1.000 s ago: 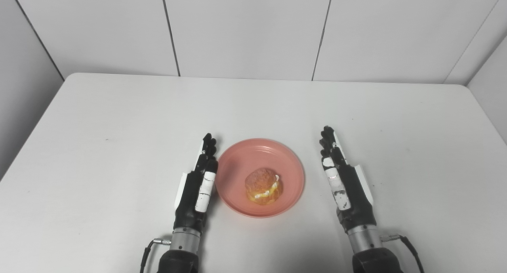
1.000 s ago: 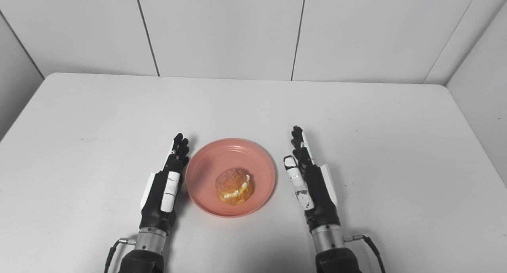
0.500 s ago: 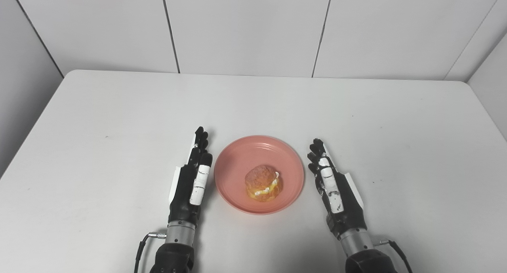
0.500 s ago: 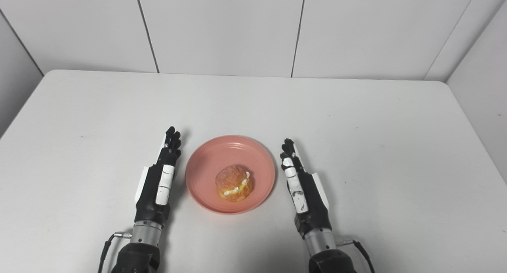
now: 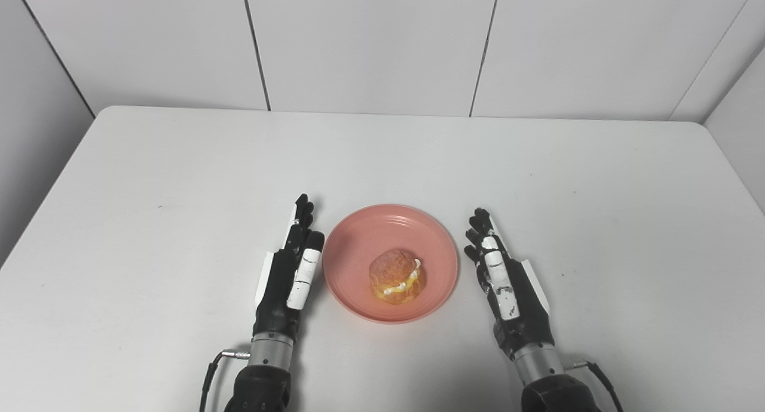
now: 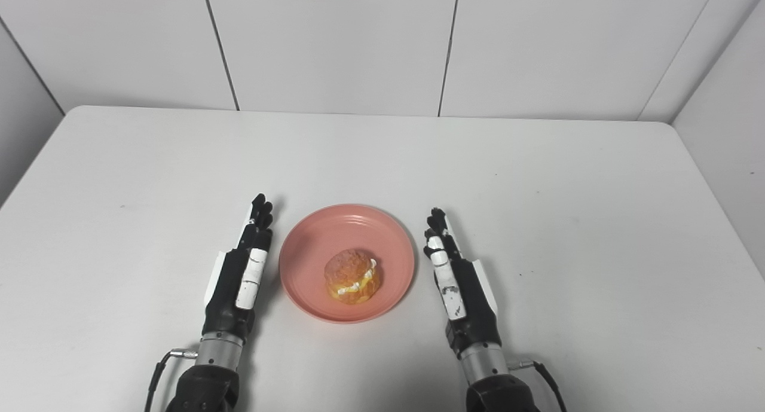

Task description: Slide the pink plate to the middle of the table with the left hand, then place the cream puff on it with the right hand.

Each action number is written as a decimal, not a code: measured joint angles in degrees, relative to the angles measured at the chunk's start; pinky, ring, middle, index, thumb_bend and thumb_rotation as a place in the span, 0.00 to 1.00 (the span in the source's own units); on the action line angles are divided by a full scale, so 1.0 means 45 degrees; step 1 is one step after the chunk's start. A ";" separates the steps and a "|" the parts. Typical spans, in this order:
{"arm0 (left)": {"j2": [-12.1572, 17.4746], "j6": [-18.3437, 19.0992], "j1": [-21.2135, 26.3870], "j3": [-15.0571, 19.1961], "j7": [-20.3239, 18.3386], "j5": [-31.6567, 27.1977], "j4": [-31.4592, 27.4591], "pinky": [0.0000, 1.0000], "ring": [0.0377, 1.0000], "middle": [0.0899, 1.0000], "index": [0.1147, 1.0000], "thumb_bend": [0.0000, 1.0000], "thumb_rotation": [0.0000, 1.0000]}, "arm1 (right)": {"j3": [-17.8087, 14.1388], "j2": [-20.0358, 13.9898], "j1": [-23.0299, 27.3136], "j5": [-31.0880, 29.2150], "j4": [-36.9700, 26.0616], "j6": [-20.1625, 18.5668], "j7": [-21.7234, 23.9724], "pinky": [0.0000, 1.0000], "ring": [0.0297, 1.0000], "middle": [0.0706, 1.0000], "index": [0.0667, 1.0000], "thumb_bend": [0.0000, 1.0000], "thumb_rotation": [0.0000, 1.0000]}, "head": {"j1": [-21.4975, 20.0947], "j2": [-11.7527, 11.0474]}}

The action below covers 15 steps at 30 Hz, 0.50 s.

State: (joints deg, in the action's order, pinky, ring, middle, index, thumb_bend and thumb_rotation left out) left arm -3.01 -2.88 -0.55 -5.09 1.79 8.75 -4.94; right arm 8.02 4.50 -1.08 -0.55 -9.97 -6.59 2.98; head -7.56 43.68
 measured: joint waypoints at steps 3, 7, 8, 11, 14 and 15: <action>0.0015 0.0115 0.0002 0.0004 -0.0166 -0.0299 -0.0066 1.00 1.00 1.00 1.00 0.77 1.00 | 0.0004 -0.0004 0.0021 0.0052 0.0009 0.0000 -0.0038 1.00 1.00 1.00 1.00 0.62 0.98 | -0.0039 0.0039; 0.0111 0.0282 0.0002 -0.0004 -0.0374 -0.0776 -0.0126 1.00 1.00 1.00 1.00 0.77 1.00 | 0.0023 -0.0027 0.0047 0.0294 0.0054 0.0066 -0.0064 1.00 1.00 1.00 1.00 0.61 0.99 | -0.0117 0.0039; 0.0155 0.0395 0.0002 -0.0012 -0.0466 -0.0794 -0.0152 1.00 1.00 1.00 1.00 0.78 1.00 | 0.0040 -0.0025 0.0045 0.0387 0.0108 0.0155 -0.0091 1.00 1.00 1.00 1.00 0.60 1.00 | -0.0195 -0.0019; 0.0349 0.0628 0.0002 -0.0031 -0.0703 -0.0975 -0.0322 1.00 1.00 1.00 1.00 0.76 1.00 | 0.0128 -0.0019 0.0029 0.0749 0.0283 0.0529 -0.0246 1.00 1.00 1.00 1.00 0.62 1.00 | -0.0273 0.0020; 0.0441 0.0846 0.0002 -0.0008 -0.0766 -0.1212 -0.0467 1.00 1.00 1.00 1.00 0.75 1.00 | 0.0209 -0.0016 -0.0002 0.0986 0.0355 0.0705 -0.0309 1.00 1.00 1.00 1.00 0.64 1.00 | -0.0352 -0.0039; 0.0438 0.0872 0.0003 0.0000 -0.0766 -0.1334 -0.0478 1.00 1.00 1.00 1.00 0.74 1.00 | 0.0230 -0.0014 -0.0006 0.1058 0.0371 0.0735 -0.0323 1.00 1.00 1.00 1.00 0.63 1.00 | -0.0352 -0.0039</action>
State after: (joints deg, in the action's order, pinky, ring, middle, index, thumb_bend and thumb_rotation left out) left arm -1.04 1.04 -0.54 -5.09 -1.66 2.74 -7.09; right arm 9.06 4.43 -1.11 4.22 -8.30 -3.29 1.52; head -9.14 43.51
